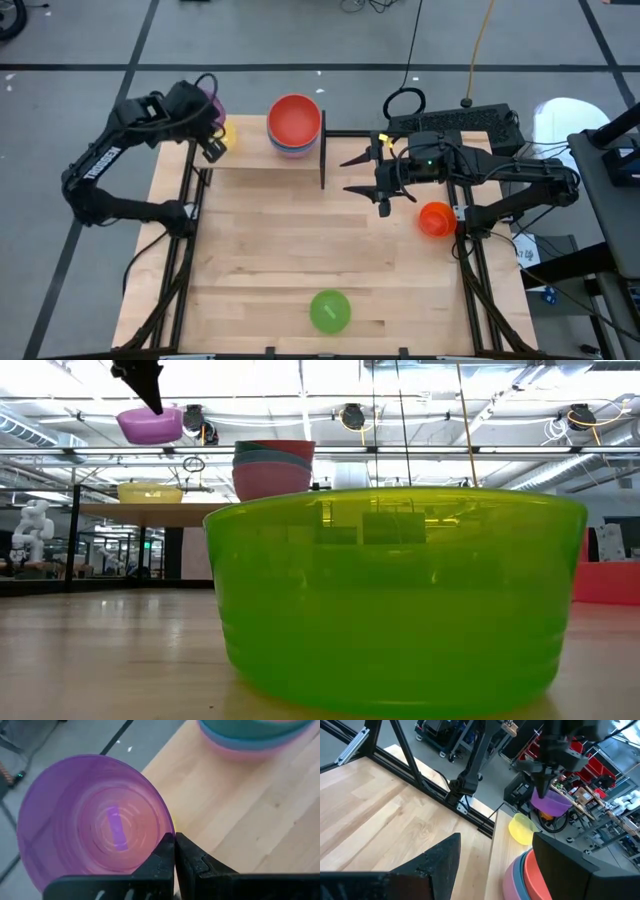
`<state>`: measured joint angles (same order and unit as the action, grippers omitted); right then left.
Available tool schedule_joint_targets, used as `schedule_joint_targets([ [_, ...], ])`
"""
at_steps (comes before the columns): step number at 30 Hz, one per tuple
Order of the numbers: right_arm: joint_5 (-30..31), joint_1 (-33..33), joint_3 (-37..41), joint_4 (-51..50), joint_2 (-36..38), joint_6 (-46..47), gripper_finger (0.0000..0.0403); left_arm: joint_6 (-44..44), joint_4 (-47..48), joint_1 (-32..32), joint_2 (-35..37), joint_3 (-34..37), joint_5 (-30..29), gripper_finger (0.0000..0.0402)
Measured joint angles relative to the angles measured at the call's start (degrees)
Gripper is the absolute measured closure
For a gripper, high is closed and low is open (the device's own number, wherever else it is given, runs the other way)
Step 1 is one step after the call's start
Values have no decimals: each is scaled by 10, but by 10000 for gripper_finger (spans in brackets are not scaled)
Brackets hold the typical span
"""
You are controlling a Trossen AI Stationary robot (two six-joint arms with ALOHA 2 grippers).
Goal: Place and stack bowls onto a shelf
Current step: Stack the purple bowl on the yellow bowl on the shelf, then stack the green bowl on the purple bowl on the shelf
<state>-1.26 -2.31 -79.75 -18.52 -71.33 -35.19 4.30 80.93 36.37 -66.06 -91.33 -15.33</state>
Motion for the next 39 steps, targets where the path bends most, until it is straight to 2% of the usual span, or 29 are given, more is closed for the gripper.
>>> schedule_joint_targets([
  [4,0,0,0,-2,0,0,163,4,-45,53,0,12,56,401],
  [7,0,0,0,-2,0,0,163,11,-66,81,0,41,75,401],
  [11,0,0,0,-2,0,0,163,21,-97,111,1,99,84,401],
  [16,0,0,0,-2,0,0,163,29,-175,155,6,180,152,401],
  [20,0,0,0,-2,0,0,163,31,-214,175,5,232,156,401],
  [28,0,0,0,-2,0,0,163,41,-219,184,6,266,161,400],
  [39,0,0,0,-2,0,0,163,8,-254,150,22,265,186,358],
])
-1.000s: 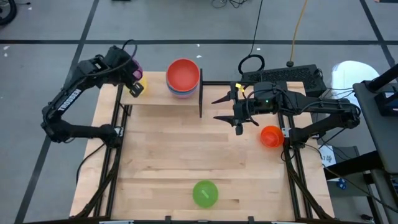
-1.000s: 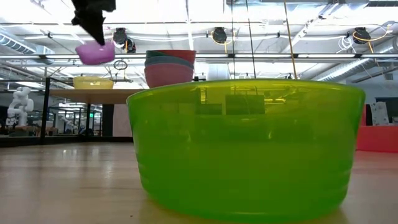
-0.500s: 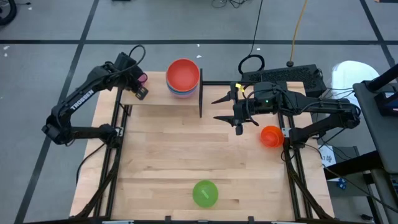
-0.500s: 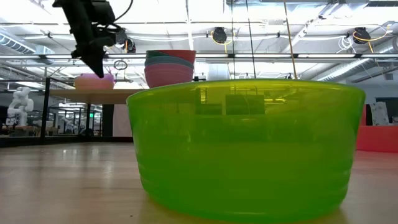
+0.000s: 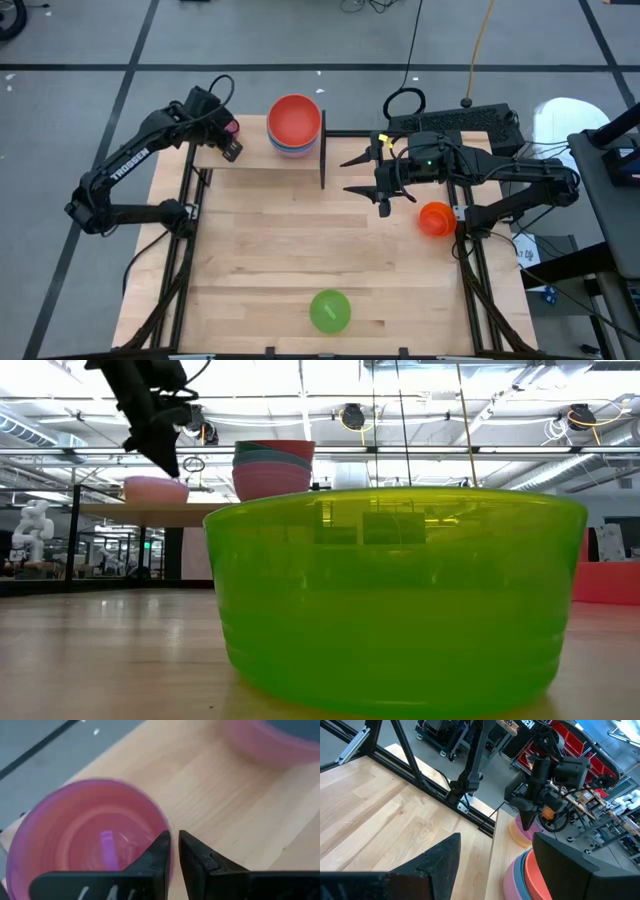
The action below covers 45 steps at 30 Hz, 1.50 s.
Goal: Place and stack bowls onto a shelf
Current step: Stack the green bowl on the purple bowl on the shelf
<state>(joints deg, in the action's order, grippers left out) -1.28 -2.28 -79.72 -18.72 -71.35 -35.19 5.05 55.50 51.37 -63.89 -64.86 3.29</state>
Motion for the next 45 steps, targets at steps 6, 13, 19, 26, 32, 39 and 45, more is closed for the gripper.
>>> schedule_joint_targets([
  [6,0,0,0,0,0,0,163,-21,-5,-7,27,-20,-2,356],
  [13,0,0,0,-28,0,17,163,-69,-6,-30,62,-57,87,355],
  [19,0,0,0,-116,0,121,163,-102,-27,-114,88,-63,180,355],
  [26,-1,0,0,-243,0,246,163,-120,-27,-255,82,-63,177,355],
  [32,-2,0,0,-393,0,386,163,-158,-38,-341,72,-63,172,355],
  [39,-2,0,0,-469,0,450,163,-143,-80,-440,37,-58,172,355],
  [45,-2,0,0,-459,0,432,163,-188,-95,-493,-36,-57,169,355],
])
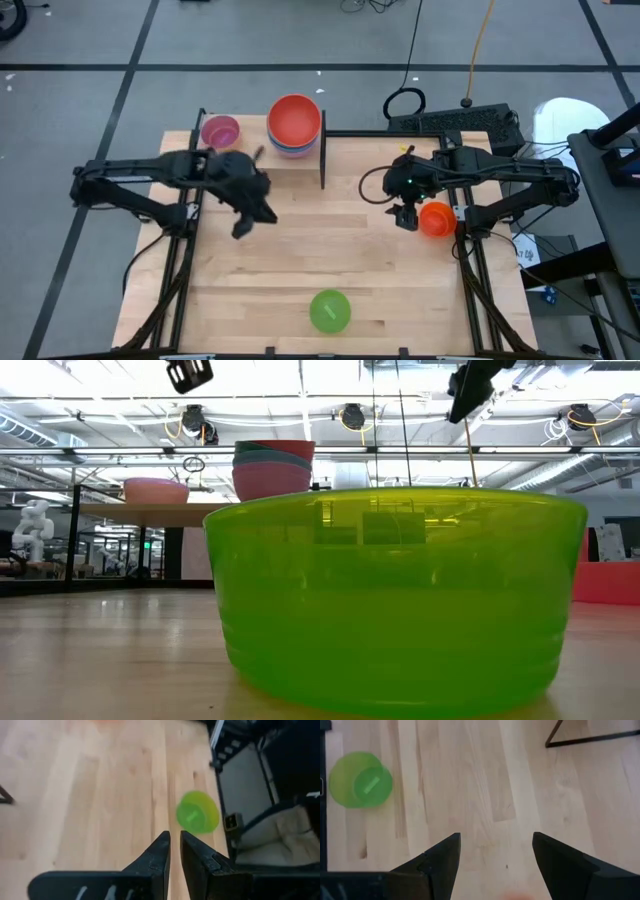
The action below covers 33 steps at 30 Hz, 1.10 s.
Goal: Place and stack bowls onto a shelf
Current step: Stack the green bowl on the purple bowl on the shelf
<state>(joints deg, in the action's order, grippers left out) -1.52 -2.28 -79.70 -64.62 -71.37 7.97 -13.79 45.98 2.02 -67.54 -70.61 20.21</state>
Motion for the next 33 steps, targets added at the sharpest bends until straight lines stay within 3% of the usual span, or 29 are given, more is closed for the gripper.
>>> schedule_joint_targets([
  [14,0,0,0,1,0,-16,163,-40,-9,-79,-161,0,3,355],
  [22,0,0,0,1,0,3,163,-40,-44,-91,-177,0,-4,357],
  [25,0,0,0,1,0,2,163,-56,-71,-97,-176,0,-21,379],
  [28,0,0,0,1,0,-3,163,-87,-108,-101,-176,0,-21,394],
  [33,0,0,0,0,0,-39,163,-187,-149,-110,-188,0,-33,371],
])
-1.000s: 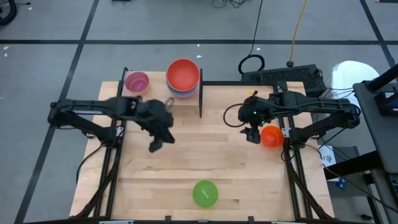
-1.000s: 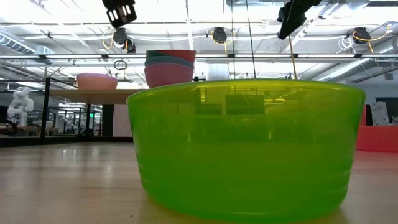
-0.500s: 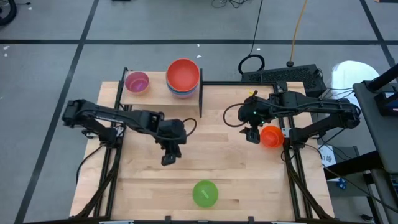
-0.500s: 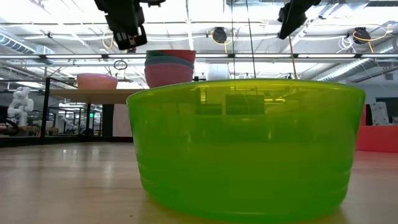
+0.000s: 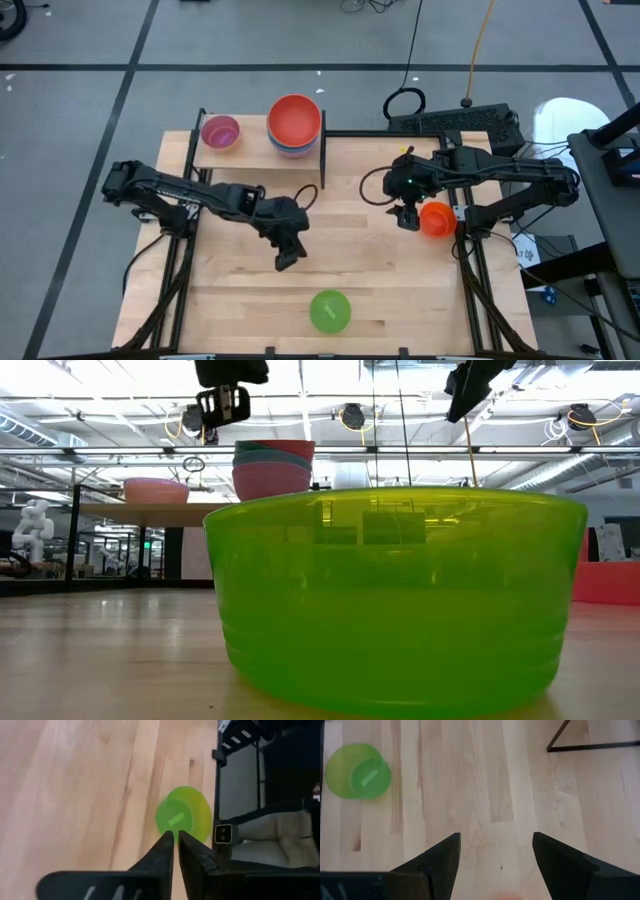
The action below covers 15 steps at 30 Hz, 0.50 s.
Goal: Place and stack bowls onto a shelf
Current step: Stack the green bowl on the purple bowl on the shelf
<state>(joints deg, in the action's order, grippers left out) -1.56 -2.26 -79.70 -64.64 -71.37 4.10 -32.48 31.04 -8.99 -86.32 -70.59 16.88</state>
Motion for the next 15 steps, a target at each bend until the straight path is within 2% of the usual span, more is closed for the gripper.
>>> schedule_joint_targets([
  [5,-2,0,0,-6,0,-39,163,-85,-22,-25,-30,0,-1,346],
  [10,-2,0,0,-6,0,-57,163,-113,-51,-65,-71,0,1,323],
  [15,-2,0,0,-6,0,-59,163,-124,-88,-99,-126,1,-11,320],
])
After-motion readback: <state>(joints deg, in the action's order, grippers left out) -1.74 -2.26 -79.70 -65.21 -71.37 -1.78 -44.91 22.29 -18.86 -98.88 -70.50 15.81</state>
